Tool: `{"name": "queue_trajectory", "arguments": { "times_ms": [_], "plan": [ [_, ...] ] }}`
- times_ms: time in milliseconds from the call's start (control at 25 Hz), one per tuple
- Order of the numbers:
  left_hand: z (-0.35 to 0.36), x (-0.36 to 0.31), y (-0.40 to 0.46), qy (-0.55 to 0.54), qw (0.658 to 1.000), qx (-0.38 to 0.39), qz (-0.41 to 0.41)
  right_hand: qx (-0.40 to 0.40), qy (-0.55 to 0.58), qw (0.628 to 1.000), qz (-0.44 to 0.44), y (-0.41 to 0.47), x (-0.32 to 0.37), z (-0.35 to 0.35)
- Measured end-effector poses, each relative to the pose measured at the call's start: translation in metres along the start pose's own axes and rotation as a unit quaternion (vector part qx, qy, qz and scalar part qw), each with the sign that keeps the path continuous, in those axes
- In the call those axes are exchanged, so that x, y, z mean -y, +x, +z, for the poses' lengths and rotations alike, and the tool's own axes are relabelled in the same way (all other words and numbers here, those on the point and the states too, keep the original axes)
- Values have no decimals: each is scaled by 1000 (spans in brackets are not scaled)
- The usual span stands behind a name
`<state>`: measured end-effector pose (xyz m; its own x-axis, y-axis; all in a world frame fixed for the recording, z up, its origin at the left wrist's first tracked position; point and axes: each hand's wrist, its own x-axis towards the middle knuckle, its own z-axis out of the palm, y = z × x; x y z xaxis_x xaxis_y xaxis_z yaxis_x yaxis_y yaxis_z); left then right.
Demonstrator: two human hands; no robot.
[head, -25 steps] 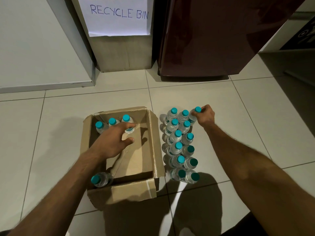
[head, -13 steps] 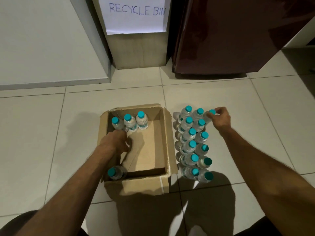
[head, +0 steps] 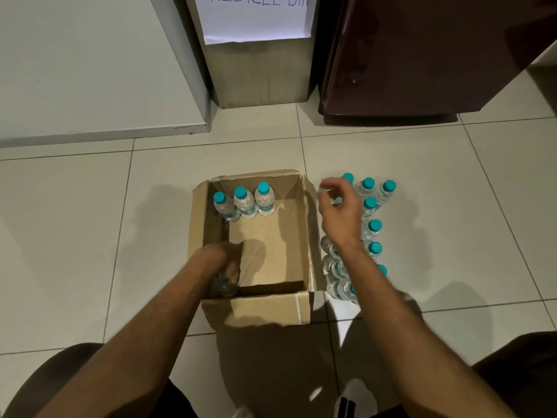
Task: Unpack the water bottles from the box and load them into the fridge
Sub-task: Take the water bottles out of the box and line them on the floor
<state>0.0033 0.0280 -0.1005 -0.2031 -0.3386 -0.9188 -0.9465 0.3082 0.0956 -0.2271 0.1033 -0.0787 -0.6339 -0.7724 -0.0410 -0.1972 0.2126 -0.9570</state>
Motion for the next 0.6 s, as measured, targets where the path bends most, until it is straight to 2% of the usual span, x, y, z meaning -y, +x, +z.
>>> {"name": "queue_trajectory", "arguments": {
  "times_ms": [160,240,320,400,600],
  "plan": [
    [-47,-9,-37,-57,988,-75,119,181,-37,983,14,-34,8,21],
    [-63,-12,-57,-108,971,-124,174,267,-63,962,20,-47,10,26],
    [-71,-18,-72,-176,944,-168,224,311,-77,947,24,-58,11,30],
    [-77,-25,-82,-229,914,-204,267,312,-77,947,7,-65,13,32],
    [-80,-38,-85,-287,858,-257,339,208,-73,974,-48,-59,26,28]
  ]
}}
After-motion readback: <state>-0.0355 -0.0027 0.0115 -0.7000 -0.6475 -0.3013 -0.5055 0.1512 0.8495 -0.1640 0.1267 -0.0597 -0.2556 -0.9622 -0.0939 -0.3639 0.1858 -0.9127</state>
